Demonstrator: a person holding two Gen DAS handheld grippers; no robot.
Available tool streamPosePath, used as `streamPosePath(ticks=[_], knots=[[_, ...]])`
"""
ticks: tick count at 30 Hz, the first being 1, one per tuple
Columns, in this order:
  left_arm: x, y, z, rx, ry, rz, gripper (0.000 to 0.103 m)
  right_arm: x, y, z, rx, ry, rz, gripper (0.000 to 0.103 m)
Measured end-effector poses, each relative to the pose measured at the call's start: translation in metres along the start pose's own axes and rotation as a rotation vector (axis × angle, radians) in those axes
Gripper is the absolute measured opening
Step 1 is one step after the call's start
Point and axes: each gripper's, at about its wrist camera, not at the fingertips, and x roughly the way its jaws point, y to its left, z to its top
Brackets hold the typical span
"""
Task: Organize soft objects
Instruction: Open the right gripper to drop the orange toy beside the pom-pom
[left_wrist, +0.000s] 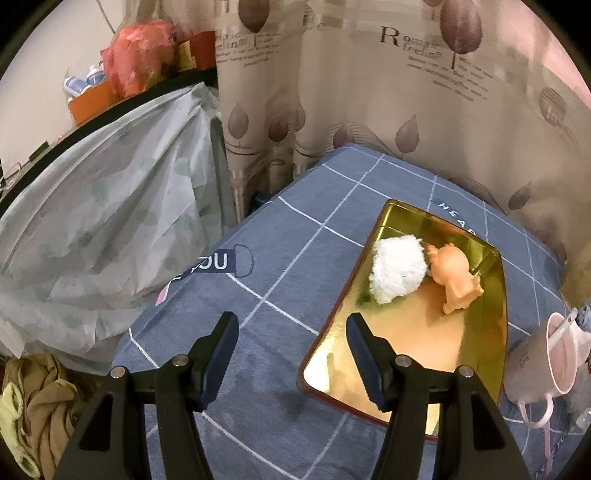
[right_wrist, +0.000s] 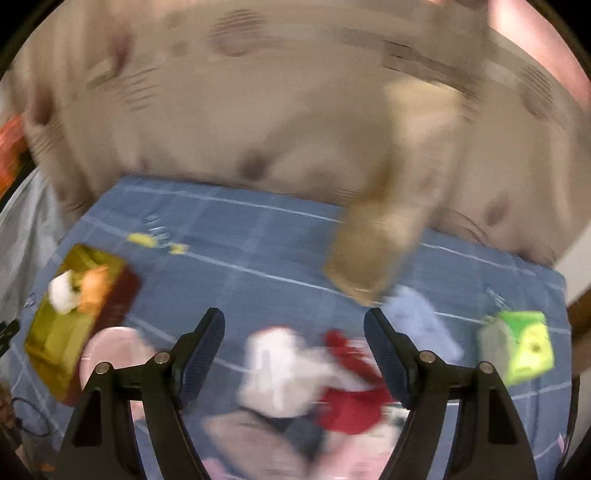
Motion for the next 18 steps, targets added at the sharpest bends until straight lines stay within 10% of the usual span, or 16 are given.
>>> streamPosePath(ticks=[18], knots=[[-0.049, -0.096, -0.007, 0.186, -0.002, -0.154, 0.062, 0.073, -0.129, -0.04, 0.133, 0.11, -0.031, 0.075]])
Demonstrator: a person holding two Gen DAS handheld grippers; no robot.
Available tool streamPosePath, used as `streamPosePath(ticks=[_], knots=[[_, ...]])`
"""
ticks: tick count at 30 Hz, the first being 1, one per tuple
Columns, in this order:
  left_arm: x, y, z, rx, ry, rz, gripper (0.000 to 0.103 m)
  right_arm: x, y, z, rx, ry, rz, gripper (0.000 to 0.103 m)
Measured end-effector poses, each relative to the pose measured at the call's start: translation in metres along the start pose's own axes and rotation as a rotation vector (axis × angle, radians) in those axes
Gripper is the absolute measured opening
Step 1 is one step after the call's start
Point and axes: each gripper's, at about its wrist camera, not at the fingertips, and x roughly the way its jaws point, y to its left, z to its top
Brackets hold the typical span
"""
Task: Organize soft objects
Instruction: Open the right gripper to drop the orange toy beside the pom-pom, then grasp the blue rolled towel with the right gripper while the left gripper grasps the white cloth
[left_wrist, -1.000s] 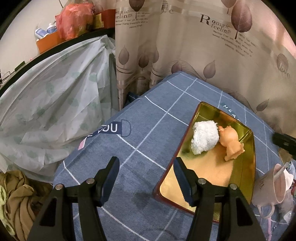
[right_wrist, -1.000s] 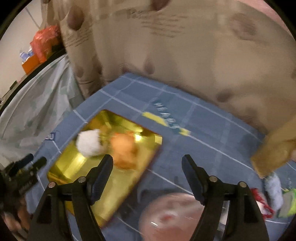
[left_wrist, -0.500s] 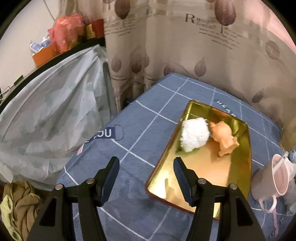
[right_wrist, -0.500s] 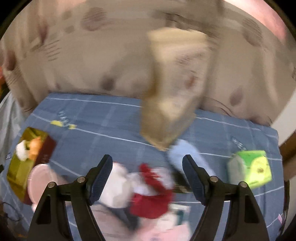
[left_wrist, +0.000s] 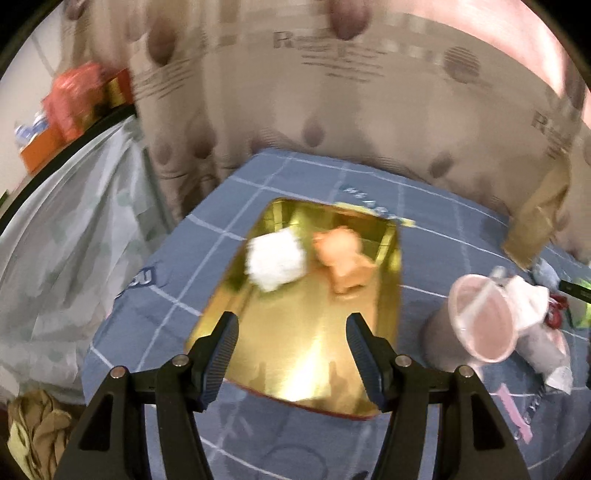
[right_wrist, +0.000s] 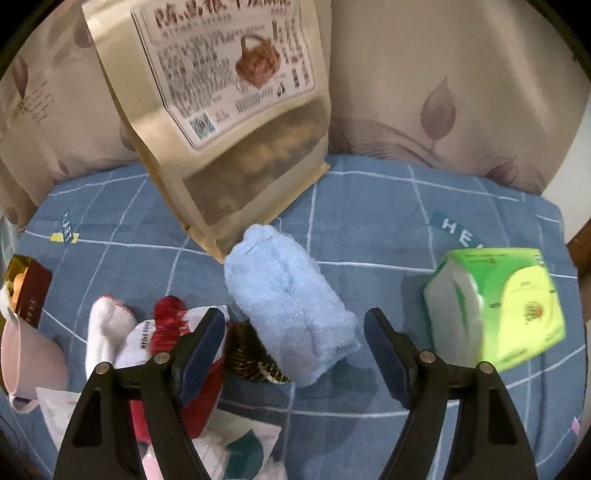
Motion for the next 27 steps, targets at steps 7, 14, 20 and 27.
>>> streamPosePath(ticks=[7, 14, 20, 27], knots=[[-0.005, -0.066, 0.008, 0.121, 0.008, -0.083, 0.062, 0.031, -0.007, 0.002, -0.002, 0.025, 0.03, 0.075], [0.003, -0.136, 0.01, 0.213, 0.056, -0.2, 0.062, 0.045, -0.01, 0.003, 0.017, 0.013, 0.075, 0.053], [0.008, -0.181, 0.003, 0.271, 0.077, -0.256, 0.062, 0.038, -0.005, -0.003, 0.016, -0.023, 0.095, 0.03], [0.011, -0.214, 0.004, 0.305, 0.084, -0.318, 0.062, 0.012, -0.021, -0.021, 0.06, -0.061, 0.068, 0.027]])
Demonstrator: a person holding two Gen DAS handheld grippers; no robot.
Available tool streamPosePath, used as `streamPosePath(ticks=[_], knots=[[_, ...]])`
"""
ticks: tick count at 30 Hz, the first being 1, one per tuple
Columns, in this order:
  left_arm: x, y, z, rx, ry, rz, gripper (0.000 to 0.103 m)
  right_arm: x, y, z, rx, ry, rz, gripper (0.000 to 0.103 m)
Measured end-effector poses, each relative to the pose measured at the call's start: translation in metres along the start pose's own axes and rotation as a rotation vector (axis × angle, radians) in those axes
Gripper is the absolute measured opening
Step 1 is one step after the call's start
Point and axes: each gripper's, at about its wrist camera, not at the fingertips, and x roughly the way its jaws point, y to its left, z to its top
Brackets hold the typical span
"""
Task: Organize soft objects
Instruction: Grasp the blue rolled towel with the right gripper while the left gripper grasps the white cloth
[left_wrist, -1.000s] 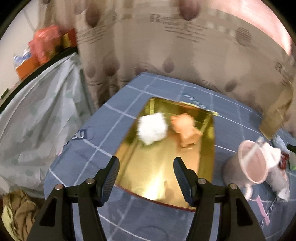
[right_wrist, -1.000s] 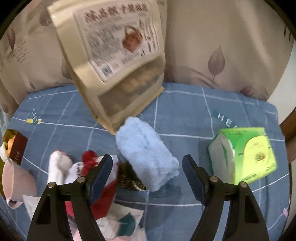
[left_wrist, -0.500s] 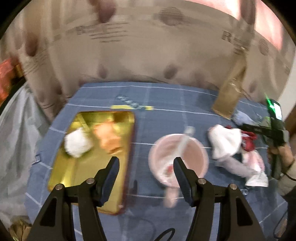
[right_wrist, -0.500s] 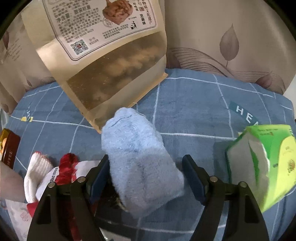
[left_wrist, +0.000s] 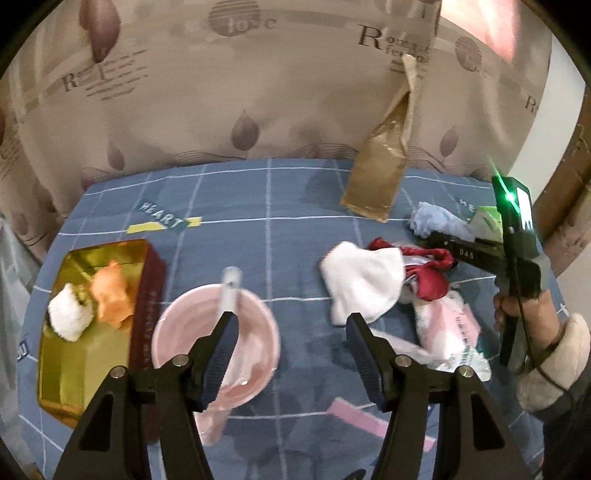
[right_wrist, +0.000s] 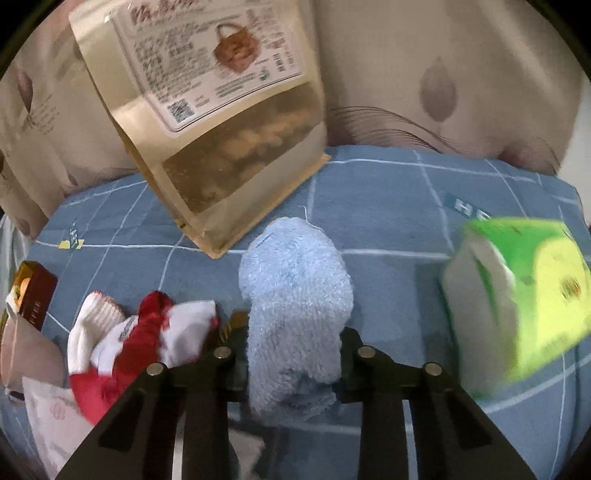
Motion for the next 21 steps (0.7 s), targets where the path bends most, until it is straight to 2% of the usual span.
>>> streamPosePath(ticks=[6, 13, 21], knots=[[0.011, -0.022, 0.005, 0.054, 0.014, -0.034, 0.062, -0.034, -0.019, -0.028, 0.03, -0.048, -0.03, 0.027], [0.031, -0.059, 0.009, 0.17, 0.04, -0.041, 0.062, -0.066, -0.041, -0.064, 0.084, -0.112, -0.07, 0.027], [0.065, -0.085, 0.013, 0.249, 0.117, -0.017, 0.062, -0.057, -0.062, -0.085, 0.176, -0.103, -0.038, 0.026]])
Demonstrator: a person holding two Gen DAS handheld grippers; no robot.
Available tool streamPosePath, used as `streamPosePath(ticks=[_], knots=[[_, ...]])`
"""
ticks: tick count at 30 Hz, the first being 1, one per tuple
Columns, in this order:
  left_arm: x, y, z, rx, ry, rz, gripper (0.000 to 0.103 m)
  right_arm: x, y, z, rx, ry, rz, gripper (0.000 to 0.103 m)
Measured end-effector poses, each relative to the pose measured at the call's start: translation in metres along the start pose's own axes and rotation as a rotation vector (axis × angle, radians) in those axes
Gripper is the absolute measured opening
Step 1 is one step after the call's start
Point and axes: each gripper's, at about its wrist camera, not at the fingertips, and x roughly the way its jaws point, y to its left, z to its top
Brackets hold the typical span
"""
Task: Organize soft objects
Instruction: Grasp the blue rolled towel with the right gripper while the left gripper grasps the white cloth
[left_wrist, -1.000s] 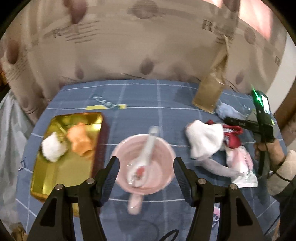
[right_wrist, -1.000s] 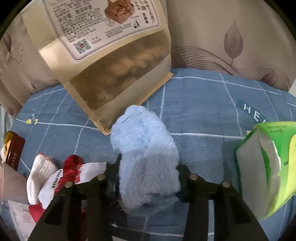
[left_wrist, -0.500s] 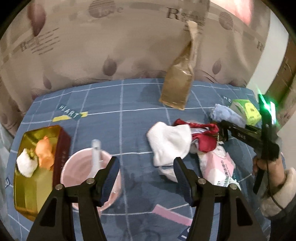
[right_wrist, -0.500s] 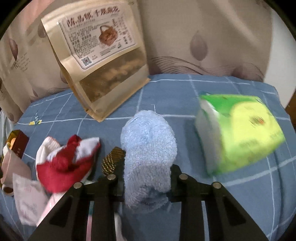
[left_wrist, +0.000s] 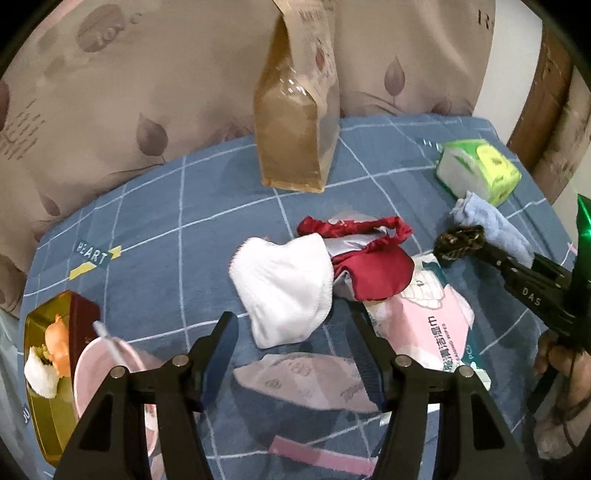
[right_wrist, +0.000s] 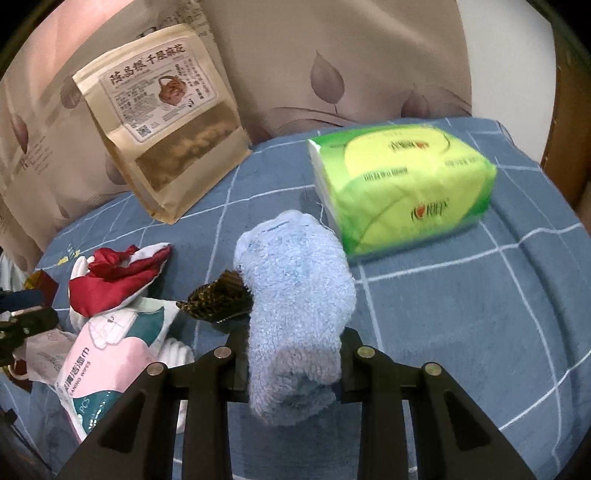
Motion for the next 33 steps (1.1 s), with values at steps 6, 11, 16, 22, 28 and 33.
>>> streamPosePath(ticks=[6, 11, 16, 22, 28, 33], knots=[[0.021, -0.005, 0.004, 0.013, 0.061, 0.015, 0.062, 0.006, -0.007, -0.007, 0.033, 0.001, 0.022, 0.026], [0.034, -0.002, 0.007, -0.003, 0.091, 0.045, 0.062, 0.007, -0.008, -0.009, 0.046, -0.004, 0.035, 0.026], [0.038, 0.007, 0.012, -0.045, 0.093, 0.017, 0.043, 0.006, -0.012, -0.009, 0.066, -0.007, 0.058, 0.026], [0.035, 0.013, 0.013, -0.084, 0.1, -0.045, 0.009, 0.006, -0.012, -0.009, 0.069, -0.007, 0.061, 0.027], [0.018, 0.018, 0.015, -0.095, 0.069, -0.057, 0.008, 0.006, -0.012, -0.009, 0.072, -0.007, 0.063, 0.027], [0.002, 0.021, 0.017, -0.1, 0.039, -0.063, 0.008, 0.005, -0.013, -0.009, 0.074, -0.007, 0.065, 0.027]])
